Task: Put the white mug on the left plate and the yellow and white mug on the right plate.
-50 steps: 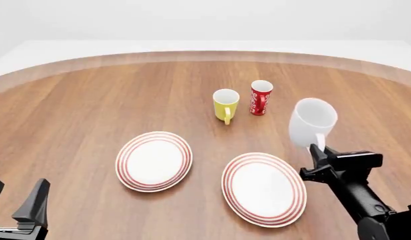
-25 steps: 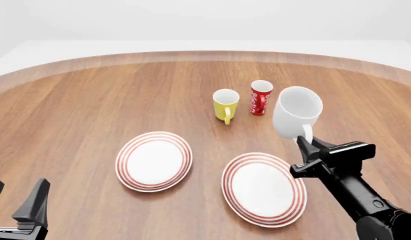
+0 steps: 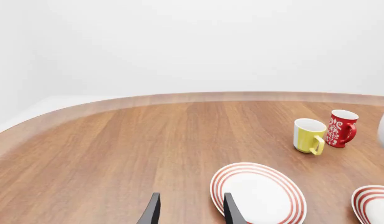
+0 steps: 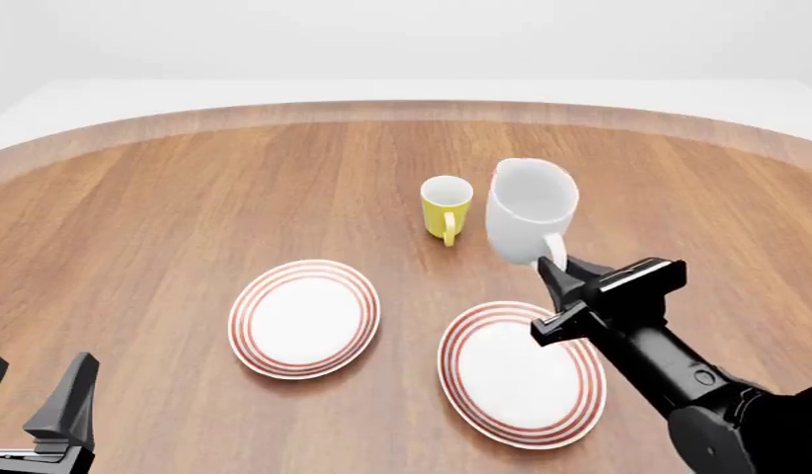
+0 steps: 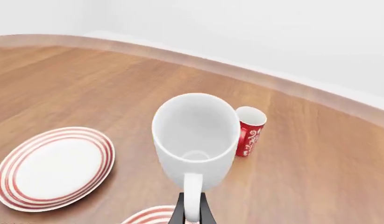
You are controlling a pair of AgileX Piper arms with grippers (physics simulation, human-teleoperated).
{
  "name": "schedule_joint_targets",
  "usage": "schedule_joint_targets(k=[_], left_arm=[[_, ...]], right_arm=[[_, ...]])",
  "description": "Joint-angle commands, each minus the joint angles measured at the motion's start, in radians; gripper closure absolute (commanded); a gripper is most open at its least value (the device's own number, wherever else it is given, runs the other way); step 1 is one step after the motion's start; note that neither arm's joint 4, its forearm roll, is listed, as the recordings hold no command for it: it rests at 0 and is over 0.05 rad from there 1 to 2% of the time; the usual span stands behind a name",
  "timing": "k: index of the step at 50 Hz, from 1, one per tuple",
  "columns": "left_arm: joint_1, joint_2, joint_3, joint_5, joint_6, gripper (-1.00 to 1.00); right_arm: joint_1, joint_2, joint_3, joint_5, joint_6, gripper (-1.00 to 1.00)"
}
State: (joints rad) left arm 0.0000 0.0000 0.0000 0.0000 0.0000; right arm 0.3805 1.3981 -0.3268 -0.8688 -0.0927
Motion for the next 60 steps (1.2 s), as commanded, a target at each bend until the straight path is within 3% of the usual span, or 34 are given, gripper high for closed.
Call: schedule_joint_targets(k=[1,36,60], left_arm=[[0.0,0.0,0.0,0.0,0.0,-1.0],[0.0,0.0,0.0,0.0,0.0,-1.0],[0.0,0.0,0.0,0.0,0.0,-1.0]], right_arm=[[0.06,0.036,-0.059,0.017,-0.011,1.0],[0.189,0.202,-0.242,0.03,-0.032,1.0],[0.245,0.385,-0.371,0.003,-0.004,1.0]])
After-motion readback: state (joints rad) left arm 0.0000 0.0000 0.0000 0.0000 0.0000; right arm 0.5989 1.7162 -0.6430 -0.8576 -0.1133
